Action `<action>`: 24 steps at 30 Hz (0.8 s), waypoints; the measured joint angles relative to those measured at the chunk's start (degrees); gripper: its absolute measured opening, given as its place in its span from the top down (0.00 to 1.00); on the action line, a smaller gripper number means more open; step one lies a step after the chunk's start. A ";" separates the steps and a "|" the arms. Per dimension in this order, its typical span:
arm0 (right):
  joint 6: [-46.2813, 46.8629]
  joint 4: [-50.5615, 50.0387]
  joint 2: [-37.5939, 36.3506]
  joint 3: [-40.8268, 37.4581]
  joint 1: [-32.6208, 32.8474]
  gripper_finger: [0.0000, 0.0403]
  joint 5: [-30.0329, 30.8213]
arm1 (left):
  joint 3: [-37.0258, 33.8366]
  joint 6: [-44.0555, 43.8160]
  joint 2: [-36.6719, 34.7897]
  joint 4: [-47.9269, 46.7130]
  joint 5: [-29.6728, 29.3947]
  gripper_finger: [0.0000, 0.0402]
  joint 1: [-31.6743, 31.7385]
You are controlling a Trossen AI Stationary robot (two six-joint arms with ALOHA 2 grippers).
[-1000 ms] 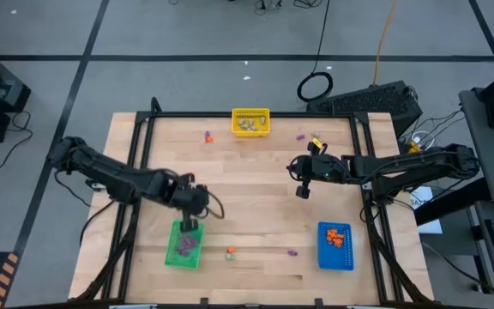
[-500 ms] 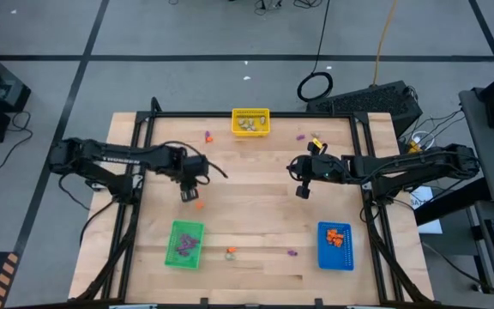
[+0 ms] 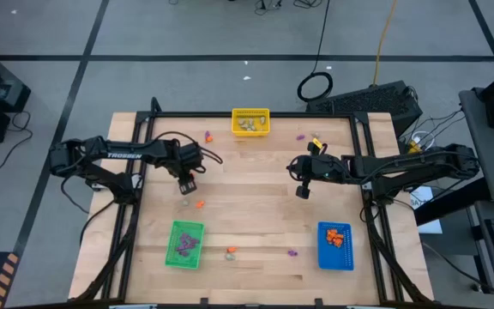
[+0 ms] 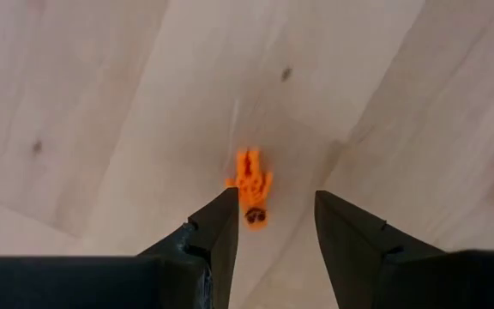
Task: Sort Halloween decoration
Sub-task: Put the orange skeleton toy into the blue bin
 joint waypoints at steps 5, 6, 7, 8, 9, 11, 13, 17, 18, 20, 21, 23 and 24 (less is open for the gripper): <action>0.00 0.00 0.00 0.00 0.00 1.00 0.00 | -2.03 0.01 0.00 0.66 0.09 0.62 1.18; 0.00 0.00 0.00 0.00 0.00 1.00 0.00 | -2.48 0.01 0.00 0.94 0.10 0.62 1.32; 0.00 0.00 0.00 0.00 0.00 1.00 0.00 | -2.76 0.03 0.02 0.82 0.11 0.62 1.42; 0.00 0.00 0.00 0.00 0.00 1.00 0.00 | -2.93 0.07 0.01 0.93 0.11 0.62 1.54; 0.00 0.00 0.00 0.00 0.00 1.00 0.00 | -3.10 0.15 0.01 1.69 0.12 0.62 1.65; 0.00 0.00 0.00 0.00 0.00 1.00 0.00 | -3.67 0.95 0.02 3.10 0.11 0.63 1.97; 0.00 0.00 0.00 0.00 0.00 1.00 0.00 | -4.48 0.97 0.00 3.69 0.18 0.65 2.48; 0.00 0.00 0.00 0.00 0.00 1.00 -0.01 | -5.94 1.15 -0.22 5.86 0.89 0.73 3.50; 0.00 0.01 0.00 0.00 0.00 1.00 0.00 | -6.23 1.36 -0.22 6.22 1.10 0.75 3.72; 0.00 0.00 0.00 0.00 0.00 1.00 0.00 | -6.47 1.50 -0.20 6.92 1.23 0.81 3.84; 0.00 0.00 0.00 0.00 0.00 1.00 0.00 | -6.47 1.79 -0.17 7.30 1.28 0.83 3.83; 0.00 0.00 0.00 0.00 0.00 1.00 -0.01 | -6.53 2.63 -0.15 8.02 1.36 0.89 3.79; 0.00 0.00 0.00 0.00 0.00 1.00 -0.02 | -6.55 2.77 -0.15 8.26 1.36 0.92 3.79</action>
